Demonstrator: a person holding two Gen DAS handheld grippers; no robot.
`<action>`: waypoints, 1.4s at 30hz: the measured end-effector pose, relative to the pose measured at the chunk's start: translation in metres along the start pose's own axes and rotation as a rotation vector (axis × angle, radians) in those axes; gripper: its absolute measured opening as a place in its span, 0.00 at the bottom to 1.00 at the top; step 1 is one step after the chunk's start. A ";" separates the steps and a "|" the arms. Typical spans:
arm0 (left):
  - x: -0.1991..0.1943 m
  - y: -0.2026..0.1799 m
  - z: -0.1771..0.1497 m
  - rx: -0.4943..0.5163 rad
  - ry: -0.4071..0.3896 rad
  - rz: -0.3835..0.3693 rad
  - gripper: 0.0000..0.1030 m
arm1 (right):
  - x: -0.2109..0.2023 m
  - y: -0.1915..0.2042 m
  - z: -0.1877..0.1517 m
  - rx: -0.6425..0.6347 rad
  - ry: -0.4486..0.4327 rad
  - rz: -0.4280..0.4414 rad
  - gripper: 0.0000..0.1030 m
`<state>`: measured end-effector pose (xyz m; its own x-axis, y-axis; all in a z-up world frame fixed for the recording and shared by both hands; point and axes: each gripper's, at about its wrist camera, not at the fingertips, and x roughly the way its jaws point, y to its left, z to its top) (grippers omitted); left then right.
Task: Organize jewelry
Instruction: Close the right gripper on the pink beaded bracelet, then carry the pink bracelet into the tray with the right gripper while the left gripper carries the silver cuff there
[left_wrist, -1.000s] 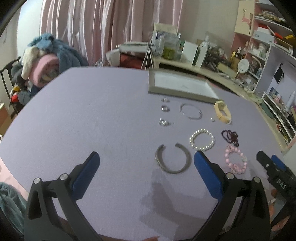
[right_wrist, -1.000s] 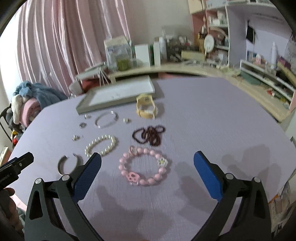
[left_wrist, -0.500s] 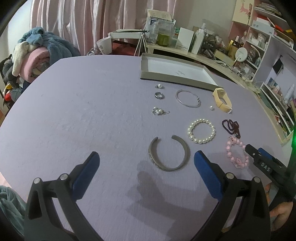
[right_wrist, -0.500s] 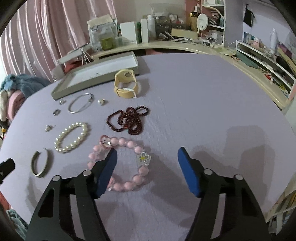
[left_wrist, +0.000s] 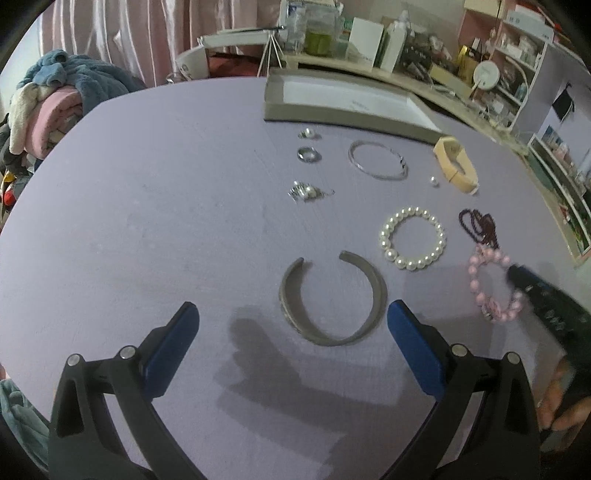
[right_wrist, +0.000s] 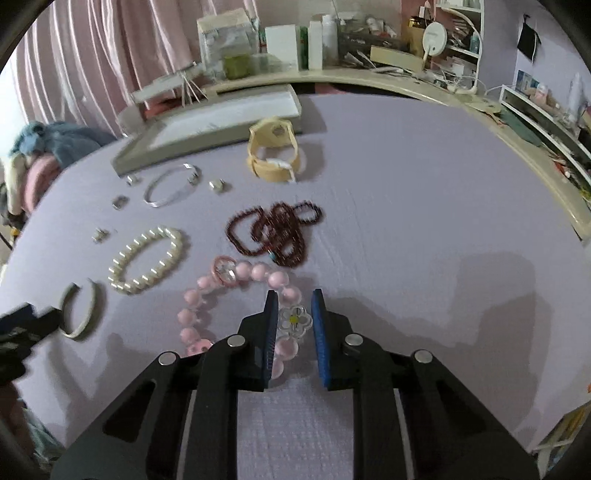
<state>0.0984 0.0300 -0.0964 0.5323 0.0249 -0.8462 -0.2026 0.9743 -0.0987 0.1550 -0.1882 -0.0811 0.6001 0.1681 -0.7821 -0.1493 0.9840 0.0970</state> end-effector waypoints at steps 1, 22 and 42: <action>0.003 -0.001 0.000 0.000 0.009 0.000 0.98 | -0.003 0.000 0.002 0.002 -0.004 0.012 0.19; 0.016 -0.011 0.013 0.013 -0.025 0.039 0.64 | -0.037 0.019 0.026 -0.079 -0.085 0.175 0.19; -0.014 0.005 0.154 0.051 -0.225 0.019 0.64 | -0.029 0.040 0.186 -0.108 -0.248 0.229 0.19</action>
<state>0.2165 0.0686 -0.0039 0.7001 0.0869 -0.7088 -0.1754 0.9831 -0.0527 0.2775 -0.1424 0.0595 0.7119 0.4063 -0.5728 -0.3769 0.9093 0.1765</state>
